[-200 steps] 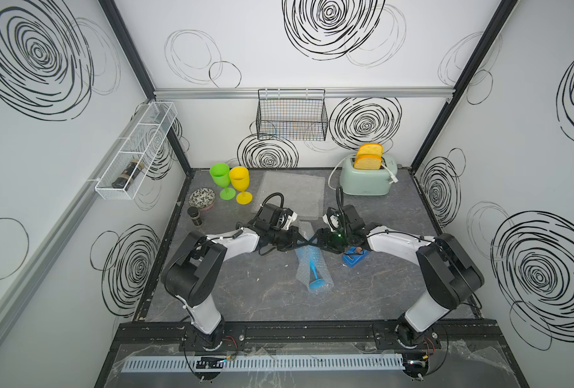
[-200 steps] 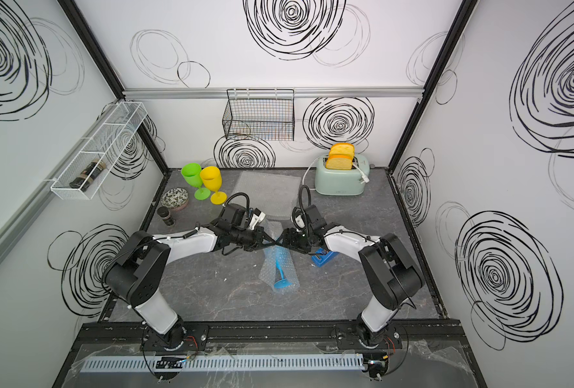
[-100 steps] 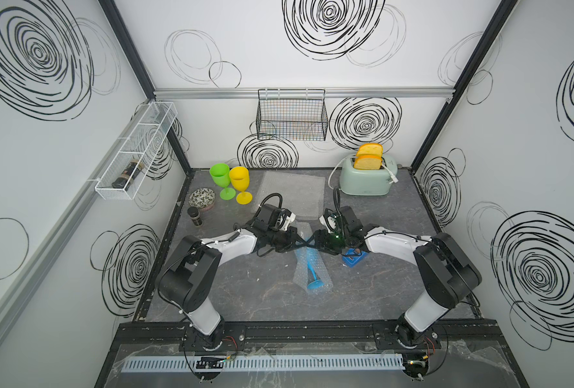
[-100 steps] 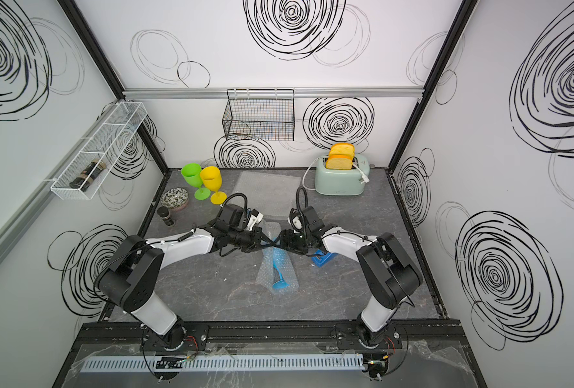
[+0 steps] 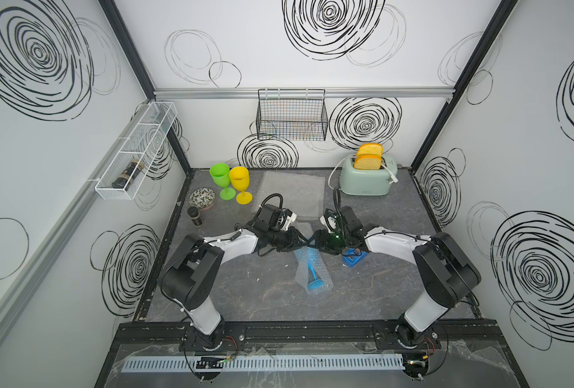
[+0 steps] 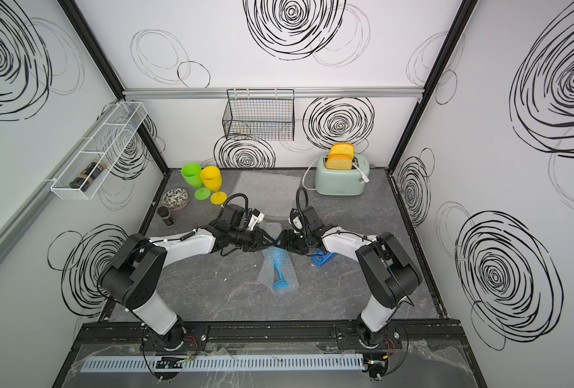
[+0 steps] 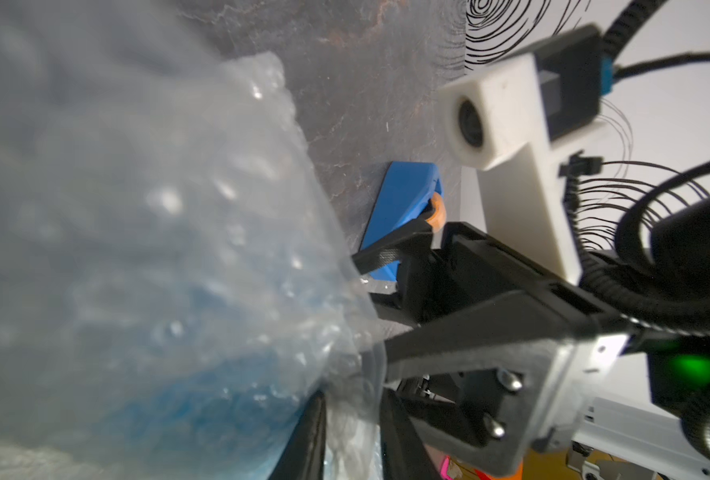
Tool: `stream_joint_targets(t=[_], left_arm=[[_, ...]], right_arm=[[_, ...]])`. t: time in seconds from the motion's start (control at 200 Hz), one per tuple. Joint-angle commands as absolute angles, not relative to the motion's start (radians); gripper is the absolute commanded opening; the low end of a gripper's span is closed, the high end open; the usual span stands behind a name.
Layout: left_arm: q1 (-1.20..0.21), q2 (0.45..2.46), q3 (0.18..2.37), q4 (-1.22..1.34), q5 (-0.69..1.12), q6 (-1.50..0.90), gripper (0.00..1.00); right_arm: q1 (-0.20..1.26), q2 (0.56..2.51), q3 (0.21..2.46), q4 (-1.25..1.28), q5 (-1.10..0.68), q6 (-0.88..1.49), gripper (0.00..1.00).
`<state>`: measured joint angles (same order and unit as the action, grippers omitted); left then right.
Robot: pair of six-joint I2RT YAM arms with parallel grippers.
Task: Wrap wine glasses in bubble wrap
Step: Wrap the wine glass in bubble wrap.
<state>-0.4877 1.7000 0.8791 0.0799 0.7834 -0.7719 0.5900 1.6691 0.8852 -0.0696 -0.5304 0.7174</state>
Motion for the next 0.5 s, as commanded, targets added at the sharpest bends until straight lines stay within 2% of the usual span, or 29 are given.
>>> stream_joint_targets(t=[0.0,0.495], left_arm=[[-0.511,1.759,0.876,0.049,0.740,-0.731,0.28],[-0.509,1.775,0.884,0.022,0.713,-0.691,0.31]], right_arm=[[0.614,1.657,0.884,-0.136,-0.546,0.706,0.68],[0.605,1.488,0.860,-0.228,-0.519,0.670,0.70]])
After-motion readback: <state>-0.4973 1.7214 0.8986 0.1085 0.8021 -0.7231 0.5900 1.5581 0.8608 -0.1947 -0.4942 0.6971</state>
